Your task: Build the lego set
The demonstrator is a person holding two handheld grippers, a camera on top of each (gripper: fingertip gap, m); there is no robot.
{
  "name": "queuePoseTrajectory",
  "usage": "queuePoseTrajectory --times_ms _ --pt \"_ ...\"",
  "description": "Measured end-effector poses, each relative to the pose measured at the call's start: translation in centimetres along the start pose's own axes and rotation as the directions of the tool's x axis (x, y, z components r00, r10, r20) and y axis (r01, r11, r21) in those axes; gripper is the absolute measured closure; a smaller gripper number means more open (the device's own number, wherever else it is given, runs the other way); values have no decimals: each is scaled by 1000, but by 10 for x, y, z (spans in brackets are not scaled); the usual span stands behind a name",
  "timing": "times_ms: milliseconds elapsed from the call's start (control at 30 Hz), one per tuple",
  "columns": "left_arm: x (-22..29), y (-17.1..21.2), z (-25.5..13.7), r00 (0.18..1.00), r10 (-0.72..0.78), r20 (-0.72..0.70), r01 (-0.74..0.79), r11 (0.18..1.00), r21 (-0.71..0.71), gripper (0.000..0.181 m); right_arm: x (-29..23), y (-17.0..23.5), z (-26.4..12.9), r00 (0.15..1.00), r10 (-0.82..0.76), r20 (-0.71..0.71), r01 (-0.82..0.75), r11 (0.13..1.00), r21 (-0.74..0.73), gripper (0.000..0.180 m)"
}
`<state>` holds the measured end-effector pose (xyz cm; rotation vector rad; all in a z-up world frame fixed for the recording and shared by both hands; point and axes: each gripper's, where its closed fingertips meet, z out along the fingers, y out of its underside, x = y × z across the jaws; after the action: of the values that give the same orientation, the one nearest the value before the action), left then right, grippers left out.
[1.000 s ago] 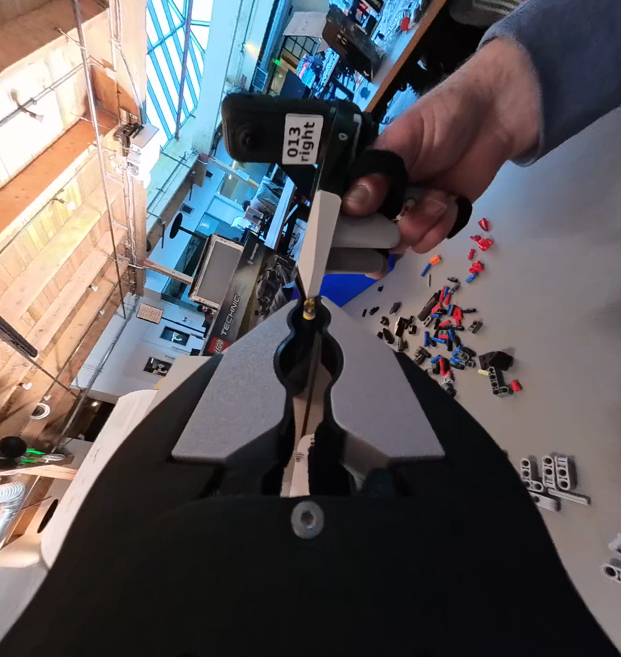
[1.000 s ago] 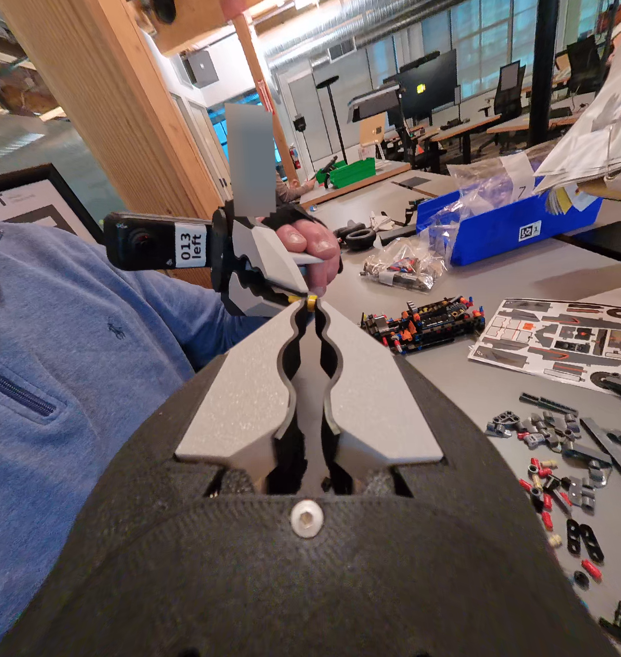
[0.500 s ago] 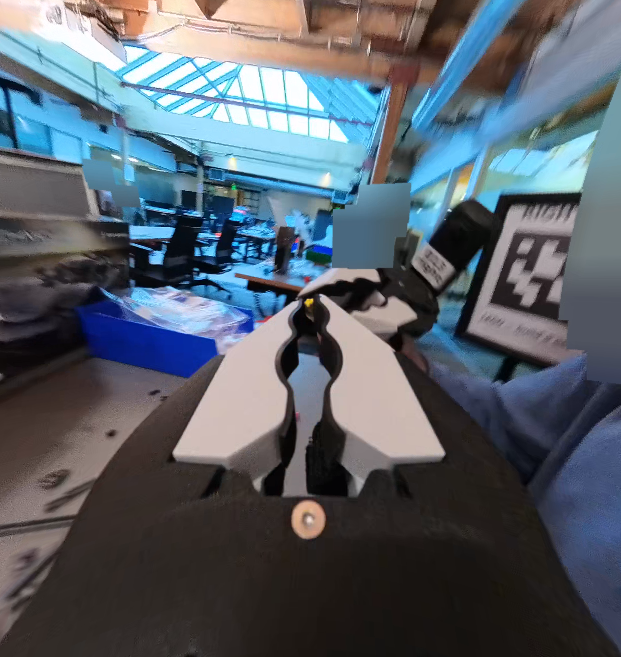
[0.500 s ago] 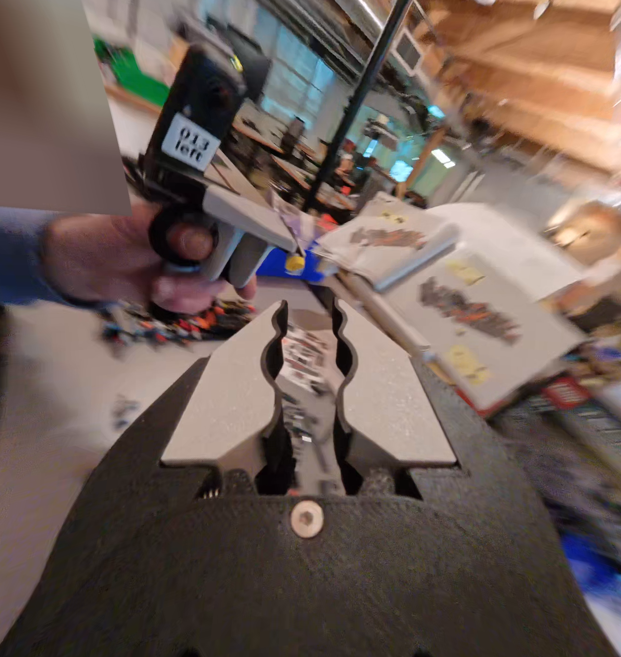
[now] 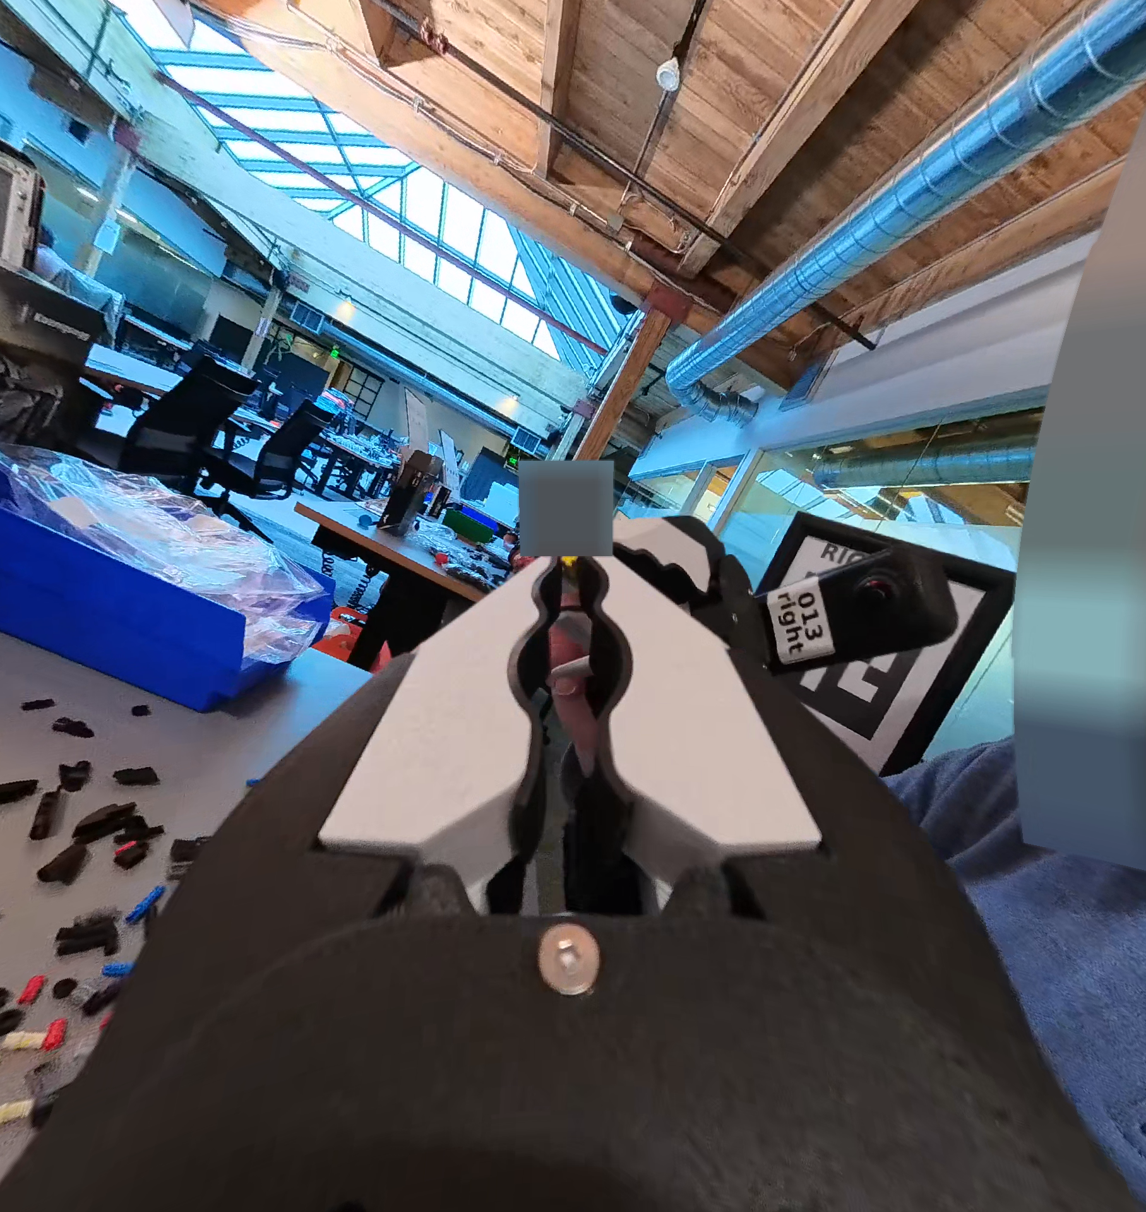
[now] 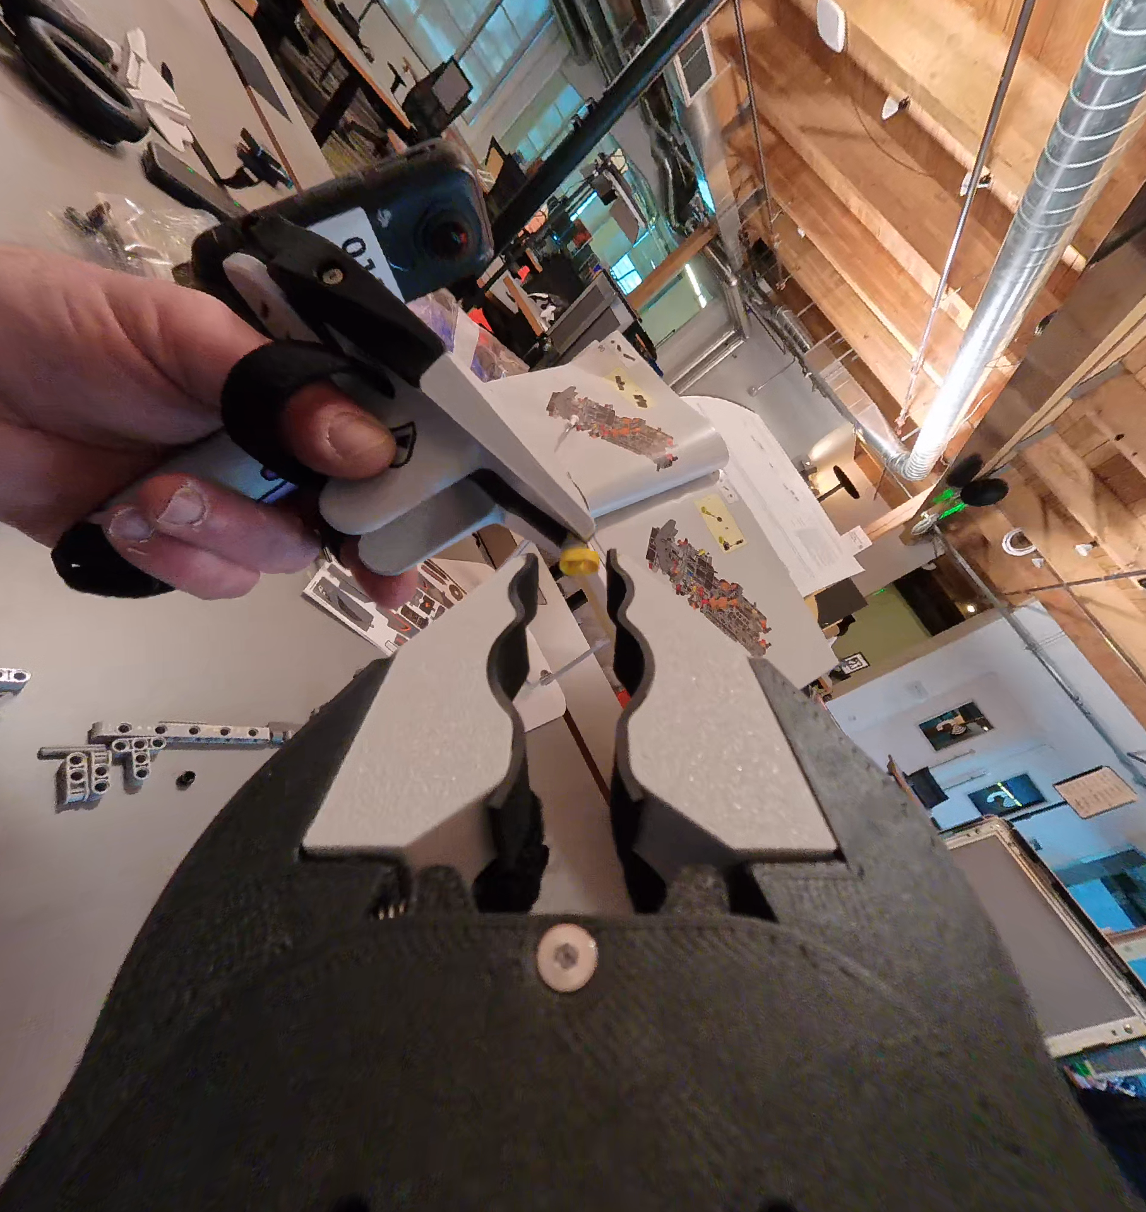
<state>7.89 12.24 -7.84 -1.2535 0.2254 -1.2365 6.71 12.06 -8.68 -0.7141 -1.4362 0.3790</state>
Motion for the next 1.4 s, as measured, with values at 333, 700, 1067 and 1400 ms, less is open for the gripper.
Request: queuePoseTrajectory --times_ms 333,700,1067,1400 --pt "-7 5 1 997 -81 -2 81 996 28 178 0 8 2 996 70 46 -69 997 -19 171" --pt "-21 -3 -9 990 47 135 -52 998 27 164 0 22 0 911 375 170 -372 927 -51 172" --pt "-53 7 -35 909 291 300 -226 946 -233 165 -14 67 -8 588 773 238 -755 630 -181 172" --pt "-58 42 -59 844 431 319 -273 857 -437 164 -30 69 -11 490 827 277 -803 552 -225 171"
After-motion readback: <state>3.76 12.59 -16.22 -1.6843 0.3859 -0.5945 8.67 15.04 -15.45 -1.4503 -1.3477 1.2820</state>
